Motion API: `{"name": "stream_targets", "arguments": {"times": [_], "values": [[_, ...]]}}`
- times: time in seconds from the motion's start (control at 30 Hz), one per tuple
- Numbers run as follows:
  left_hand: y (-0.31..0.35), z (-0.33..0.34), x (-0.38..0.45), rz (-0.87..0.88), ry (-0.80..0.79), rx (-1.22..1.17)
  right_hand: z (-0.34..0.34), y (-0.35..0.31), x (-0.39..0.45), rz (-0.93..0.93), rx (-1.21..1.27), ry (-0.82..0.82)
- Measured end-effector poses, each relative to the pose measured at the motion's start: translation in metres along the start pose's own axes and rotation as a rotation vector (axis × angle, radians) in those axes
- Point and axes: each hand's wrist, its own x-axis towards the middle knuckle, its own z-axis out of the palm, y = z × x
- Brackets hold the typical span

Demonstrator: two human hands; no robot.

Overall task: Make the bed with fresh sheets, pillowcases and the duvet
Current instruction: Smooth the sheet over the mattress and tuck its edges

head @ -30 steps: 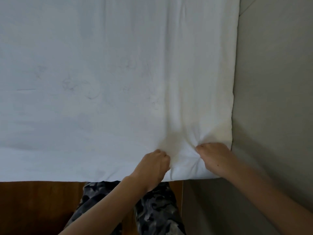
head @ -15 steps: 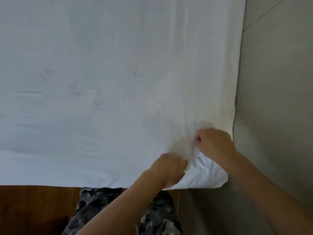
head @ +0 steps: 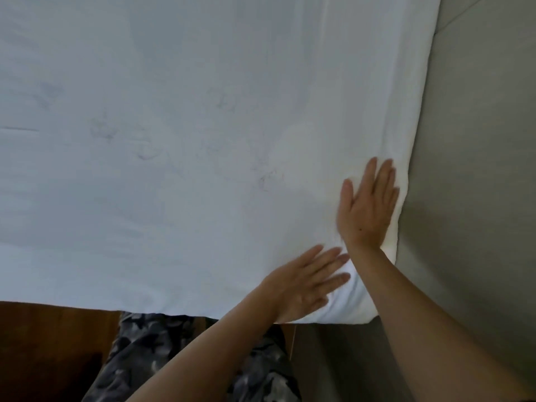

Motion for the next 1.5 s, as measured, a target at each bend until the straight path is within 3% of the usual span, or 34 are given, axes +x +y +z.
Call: {"name": "stream_targets", "arguments": {"times": [0.13,0.2,0.27,0.4,0.77,0.9,1.17,1.5], "values": [[0.030,0.002,0.004,0.253,-0.260,0.116,-0.006,0.022,-0.028,0.059,-0.007,-0.003],[0.053,-0.003,-0.002,0.373,-0.422,0.239,-0.010,0.029,-0.047,0.082,-0.028,-0.084],[0.068,-0.017,-0.018,0.377,-0.482,0.121,-0.019,0.031,-0.064,0.089,-0.059,-0.168],[0.075,-0.056,-0.075,0.112,-0.320,-0.258,-0.060,0.017,-0.101,0.166,-0.020,-0.282],[-0.019,-0.204,-0.327,-0.548,-0.368,-0.158,-0.199,-0.129,-0.204,0.107,0.122,-0.437],[-0.030,-0.242,-0.426,-0.699,-0.282,-0.166,-0.234,-0.215,-0.237,0.016,0.180,-0.423],[-0.046,-0.283,-0.589,-1.043,-0.066,-0.401,-0.272,-0.374,-0.290,-0.219,0.340,-0.371],[-0.116,-0.289,-0.693,-1.351,0.100,-0.488,-0.252,-0.509,-0.279,-0.563,0.243,-0.442]]}}
